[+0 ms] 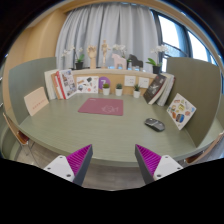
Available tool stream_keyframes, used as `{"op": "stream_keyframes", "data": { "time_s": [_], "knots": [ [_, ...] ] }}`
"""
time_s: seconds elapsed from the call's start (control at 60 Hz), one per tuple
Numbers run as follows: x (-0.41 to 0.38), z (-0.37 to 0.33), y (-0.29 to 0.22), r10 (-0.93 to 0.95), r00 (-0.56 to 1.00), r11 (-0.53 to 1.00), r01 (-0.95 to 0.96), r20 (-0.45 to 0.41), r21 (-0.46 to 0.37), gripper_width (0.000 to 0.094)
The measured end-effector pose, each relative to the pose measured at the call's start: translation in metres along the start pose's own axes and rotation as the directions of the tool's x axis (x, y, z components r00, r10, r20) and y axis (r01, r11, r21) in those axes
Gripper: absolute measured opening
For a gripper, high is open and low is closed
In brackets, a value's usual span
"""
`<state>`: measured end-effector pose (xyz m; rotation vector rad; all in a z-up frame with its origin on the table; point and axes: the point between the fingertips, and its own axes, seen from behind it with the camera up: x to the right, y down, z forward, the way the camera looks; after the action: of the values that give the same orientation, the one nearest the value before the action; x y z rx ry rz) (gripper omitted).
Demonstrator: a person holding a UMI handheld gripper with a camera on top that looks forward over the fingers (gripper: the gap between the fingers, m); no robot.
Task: Arrange mouse
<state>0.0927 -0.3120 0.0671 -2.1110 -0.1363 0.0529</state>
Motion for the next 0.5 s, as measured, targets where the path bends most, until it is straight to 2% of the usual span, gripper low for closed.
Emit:
{"op": "stream_keyframes", "data": {
  "time_s": [0.233,0.367,0.5],
  "knots": [
    [0.128,0.035,0.016,0.036,0.988,0.998,-0.044,-0.153,-0.052,0.0865],
    [0.177,0.071,0.011,0.035,0.982,0.996,-0.05,-0.188,-0.073,0.0866],
    [0.207,0.115,0.004,0.043,0.981,0.993,-0.063,-0.187,-0.1,0.0863]
  ]
}}
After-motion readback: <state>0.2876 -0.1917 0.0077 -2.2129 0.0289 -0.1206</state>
